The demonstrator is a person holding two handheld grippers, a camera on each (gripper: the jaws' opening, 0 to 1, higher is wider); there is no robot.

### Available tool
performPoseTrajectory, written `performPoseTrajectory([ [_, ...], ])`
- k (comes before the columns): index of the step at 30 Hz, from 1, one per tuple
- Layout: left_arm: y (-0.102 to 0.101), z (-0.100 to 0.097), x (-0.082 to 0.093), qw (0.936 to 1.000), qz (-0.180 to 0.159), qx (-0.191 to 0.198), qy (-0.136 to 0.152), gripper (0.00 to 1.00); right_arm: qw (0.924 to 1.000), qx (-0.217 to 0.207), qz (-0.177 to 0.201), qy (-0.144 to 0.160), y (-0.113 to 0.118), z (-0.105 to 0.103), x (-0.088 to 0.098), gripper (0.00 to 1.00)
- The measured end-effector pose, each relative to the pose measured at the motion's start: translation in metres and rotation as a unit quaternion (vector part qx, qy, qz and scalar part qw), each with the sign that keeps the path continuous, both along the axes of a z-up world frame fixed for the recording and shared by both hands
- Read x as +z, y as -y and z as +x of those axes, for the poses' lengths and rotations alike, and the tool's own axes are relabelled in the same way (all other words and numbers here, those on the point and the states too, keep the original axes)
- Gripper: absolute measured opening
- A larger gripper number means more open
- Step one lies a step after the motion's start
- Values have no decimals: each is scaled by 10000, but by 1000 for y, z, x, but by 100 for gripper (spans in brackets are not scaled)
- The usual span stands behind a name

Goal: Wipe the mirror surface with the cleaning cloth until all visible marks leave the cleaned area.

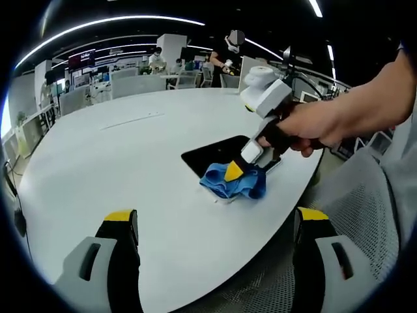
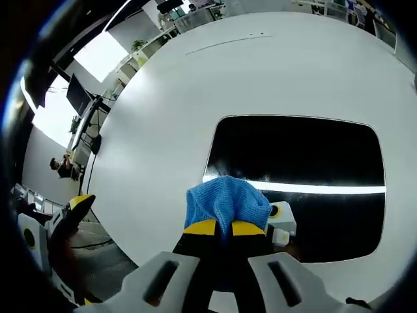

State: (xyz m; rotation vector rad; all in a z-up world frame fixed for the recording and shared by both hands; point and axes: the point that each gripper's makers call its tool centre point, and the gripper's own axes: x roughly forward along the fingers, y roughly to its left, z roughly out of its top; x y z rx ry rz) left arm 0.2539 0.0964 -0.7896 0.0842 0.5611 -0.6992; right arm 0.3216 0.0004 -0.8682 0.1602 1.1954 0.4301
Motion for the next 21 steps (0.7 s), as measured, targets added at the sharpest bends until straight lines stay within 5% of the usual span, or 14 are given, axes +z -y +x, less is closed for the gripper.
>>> performPoseTrajectory([
  [21, 0, 1, 3, 10000, -89, 20, 24, 99, 9992, 227, -269, 177, -1, 34, -1, 0],
])
